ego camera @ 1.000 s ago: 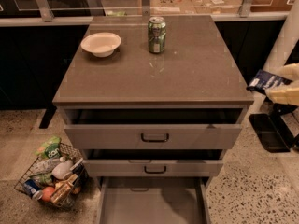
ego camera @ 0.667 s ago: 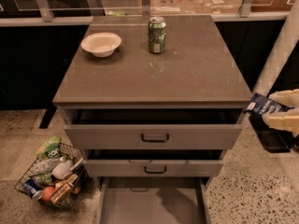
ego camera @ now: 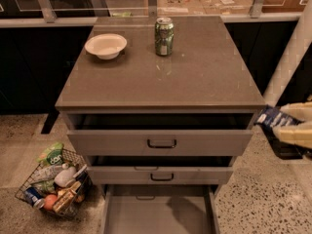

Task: Place rxbar blueberry into bottom drawer

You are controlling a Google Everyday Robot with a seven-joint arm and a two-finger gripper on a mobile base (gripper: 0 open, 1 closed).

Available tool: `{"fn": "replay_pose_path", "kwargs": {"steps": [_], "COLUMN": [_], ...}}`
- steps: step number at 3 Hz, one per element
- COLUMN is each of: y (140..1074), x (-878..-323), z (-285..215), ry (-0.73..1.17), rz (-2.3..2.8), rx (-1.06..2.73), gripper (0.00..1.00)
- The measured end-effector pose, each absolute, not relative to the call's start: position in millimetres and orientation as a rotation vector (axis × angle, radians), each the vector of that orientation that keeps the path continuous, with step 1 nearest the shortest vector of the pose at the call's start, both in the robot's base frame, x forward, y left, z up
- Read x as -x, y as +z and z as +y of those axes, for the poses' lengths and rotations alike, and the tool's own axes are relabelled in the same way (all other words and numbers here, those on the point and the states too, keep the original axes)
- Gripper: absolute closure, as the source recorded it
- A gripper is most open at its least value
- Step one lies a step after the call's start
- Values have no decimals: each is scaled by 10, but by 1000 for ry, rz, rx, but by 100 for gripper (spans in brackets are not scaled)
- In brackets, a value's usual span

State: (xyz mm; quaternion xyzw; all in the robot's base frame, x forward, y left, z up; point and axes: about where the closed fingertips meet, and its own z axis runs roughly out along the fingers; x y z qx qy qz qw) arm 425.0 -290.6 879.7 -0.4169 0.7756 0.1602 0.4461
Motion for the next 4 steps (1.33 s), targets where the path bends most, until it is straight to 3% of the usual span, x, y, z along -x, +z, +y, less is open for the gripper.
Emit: {"fn": "replay_pose_path", "kwargs": {"steps": [2, 4], "y": [7788, 6956], "x": [-3757, -3237], "z": [-3249, -2970], "ry": [450, 485], "rz": [1993, 1991], "rx": [1031, 1165], "gripper": [100, 100]}}
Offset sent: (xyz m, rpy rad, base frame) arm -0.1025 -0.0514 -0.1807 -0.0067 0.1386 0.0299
